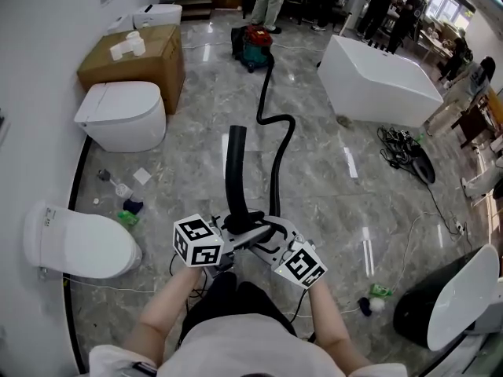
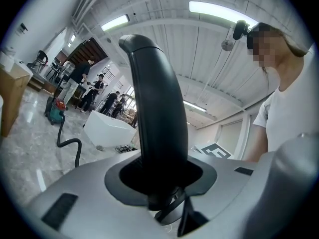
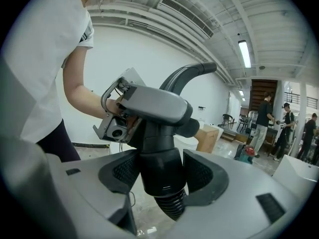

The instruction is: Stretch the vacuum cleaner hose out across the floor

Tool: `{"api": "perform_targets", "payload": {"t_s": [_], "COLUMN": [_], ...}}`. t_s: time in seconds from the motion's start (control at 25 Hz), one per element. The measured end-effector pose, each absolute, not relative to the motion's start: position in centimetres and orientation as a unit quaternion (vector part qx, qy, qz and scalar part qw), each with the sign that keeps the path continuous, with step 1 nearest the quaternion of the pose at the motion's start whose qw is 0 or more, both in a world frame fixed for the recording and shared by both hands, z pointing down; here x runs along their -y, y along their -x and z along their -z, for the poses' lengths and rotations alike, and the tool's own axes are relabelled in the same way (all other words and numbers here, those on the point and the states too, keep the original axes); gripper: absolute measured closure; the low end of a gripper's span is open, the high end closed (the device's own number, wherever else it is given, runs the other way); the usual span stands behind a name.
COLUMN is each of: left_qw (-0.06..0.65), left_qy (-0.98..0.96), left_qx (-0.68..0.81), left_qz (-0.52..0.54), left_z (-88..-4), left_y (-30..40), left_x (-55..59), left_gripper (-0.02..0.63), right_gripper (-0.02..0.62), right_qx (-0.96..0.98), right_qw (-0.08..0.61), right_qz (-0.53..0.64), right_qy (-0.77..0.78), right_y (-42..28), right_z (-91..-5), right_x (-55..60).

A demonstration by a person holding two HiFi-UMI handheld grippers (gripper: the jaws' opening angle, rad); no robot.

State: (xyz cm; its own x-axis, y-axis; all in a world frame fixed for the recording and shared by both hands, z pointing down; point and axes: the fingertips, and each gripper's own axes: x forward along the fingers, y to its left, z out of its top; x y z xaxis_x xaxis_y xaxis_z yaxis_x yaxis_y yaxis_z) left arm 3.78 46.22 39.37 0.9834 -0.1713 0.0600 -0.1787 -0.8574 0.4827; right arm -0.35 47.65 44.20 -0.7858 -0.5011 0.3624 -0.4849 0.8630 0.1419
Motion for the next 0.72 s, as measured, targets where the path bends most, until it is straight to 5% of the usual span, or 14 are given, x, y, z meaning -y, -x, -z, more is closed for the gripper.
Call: {"api": "perform_targets", "payload": {"t_s": [0.72], "left_qw": [0.296], "left_qy": [-0.947], "left_qx": [0.106], "left_qz": [0.066], "left_z": [-32.7], "left_y": [0.6], "left_x": [-40.4], "left_gripper": [0.453], "right_gripper": [0.350], "right_qx": [0.879], "right_qw": [0.266], "right_qz": [0.073], "right_qy": [-0.390], "right_y": [-7.4], "right_z": [-45.2], "right_x": [-44.7]}}
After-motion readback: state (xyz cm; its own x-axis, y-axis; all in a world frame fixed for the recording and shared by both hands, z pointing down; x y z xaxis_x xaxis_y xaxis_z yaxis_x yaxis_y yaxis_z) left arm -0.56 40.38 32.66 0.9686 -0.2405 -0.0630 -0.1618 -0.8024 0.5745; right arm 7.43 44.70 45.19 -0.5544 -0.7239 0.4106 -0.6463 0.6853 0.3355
